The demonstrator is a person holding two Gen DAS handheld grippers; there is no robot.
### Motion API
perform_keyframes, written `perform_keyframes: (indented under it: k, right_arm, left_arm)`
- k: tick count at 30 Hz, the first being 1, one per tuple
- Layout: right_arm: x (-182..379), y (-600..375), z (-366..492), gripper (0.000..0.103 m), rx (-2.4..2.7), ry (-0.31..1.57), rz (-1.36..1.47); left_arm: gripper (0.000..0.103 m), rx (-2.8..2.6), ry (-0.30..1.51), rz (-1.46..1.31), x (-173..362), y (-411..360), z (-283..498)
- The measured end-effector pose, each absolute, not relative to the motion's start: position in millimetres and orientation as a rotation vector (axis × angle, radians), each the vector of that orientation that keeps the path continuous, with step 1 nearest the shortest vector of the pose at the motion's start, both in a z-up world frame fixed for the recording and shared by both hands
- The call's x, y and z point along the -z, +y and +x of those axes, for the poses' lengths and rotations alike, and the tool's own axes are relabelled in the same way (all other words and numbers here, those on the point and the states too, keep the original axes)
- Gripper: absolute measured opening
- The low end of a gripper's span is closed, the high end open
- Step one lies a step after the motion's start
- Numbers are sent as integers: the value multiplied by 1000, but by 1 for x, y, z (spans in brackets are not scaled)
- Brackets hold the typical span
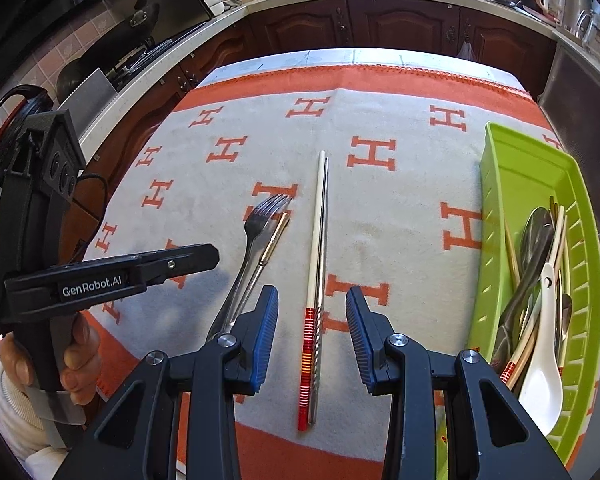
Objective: Organize utensils
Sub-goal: 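Grasp the metal fork with the left gripper while the right gripper grasps a metal chopstick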
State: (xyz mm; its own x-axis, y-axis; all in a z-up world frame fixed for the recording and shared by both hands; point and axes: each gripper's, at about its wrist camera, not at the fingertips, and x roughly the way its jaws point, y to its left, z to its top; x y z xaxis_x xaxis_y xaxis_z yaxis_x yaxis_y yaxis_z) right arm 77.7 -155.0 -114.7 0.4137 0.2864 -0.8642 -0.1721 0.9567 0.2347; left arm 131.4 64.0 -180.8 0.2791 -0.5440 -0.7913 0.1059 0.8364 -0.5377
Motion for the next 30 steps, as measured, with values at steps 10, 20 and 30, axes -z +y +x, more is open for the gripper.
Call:
perform_keyframes:
  k: [10, 20, 30]
  right_arm:
    - [124, -157, 85, 36, -284, 1121, 124]
    - [136, -154, 96, 27, -261, 1145, 101]
    - [158, -143, 111, 14, -251, 1184, 42]
  left_arm:
    - [21, 480, 1251, -472, 205, 40, 160]
    - [13, 475, 1195, -458, 211, 26, 165]
    - [12, 467, 1171, -441, 211, 24, 159]
